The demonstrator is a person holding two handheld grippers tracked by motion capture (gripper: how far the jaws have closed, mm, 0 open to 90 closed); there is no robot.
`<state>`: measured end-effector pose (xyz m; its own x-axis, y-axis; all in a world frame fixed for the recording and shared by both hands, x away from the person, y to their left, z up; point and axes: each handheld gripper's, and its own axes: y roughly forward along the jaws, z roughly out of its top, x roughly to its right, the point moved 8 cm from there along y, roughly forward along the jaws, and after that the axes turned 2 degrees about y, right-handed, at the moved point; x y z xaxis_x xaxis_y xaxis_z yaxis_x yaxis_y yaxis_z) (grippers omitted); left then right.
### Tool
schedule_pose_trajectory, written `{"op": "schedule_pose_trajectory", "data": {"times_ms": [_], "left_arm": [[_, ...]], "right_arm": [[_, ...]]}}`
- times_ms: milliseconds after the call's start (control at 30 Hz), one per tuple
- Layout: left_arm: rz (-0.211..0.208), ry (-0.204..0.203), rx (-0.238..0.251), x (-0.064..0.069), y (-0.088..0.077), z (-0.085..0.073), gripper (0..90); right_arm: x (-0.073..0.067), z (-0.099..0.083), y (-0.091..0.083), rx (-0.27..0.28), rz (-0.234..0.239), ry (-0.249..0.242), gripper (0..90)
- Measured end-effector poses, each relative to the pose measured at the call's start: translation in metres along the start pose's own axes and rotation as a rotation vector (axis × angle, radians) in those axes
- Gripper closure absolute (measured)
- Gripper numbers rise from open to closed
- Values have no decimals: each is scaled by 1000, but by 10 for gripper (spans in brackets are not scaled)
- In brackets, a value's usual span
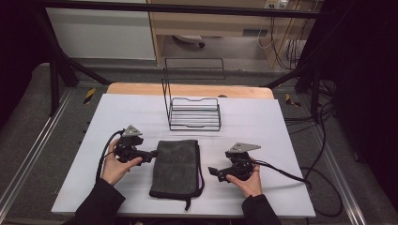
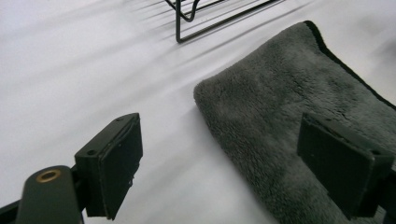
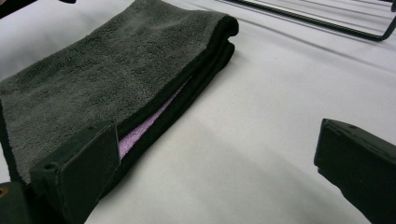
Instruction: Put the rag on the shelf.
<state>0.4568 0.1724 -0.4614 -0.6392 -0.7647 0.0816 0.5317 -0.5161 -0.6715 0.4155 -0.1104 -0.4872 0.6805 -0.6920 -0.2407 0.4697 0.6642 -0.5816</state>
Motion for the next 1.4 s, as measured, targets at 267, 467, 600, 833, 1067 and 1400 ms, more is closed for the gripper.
{"op": "schedule_pose_trajectory", "data": {"times_ms": [267,467,600,833,1067,1400], "left_arm": [[32,-38,-3,-10,19,9,216],[41,-55,-55,-15,35,3,270],[40,-59,-76,-14,41,-1,369],[14,-89,-65,-11,50,-1,494],[-8,-88,-73,-4,54,-3,612],[-13,-87,-81,2,54,-4,756]], "right_arm": [[0,-2,2,-11,-3,1,11],[1,-3,3,-14,-7,-7,11],[0,-3,4,-15,-3,4,13],[0,-4,7,-18,2,8,19],[1,-4,8,-20,-2,16,22],[4,1,11,-5,-13,44,16]]}}
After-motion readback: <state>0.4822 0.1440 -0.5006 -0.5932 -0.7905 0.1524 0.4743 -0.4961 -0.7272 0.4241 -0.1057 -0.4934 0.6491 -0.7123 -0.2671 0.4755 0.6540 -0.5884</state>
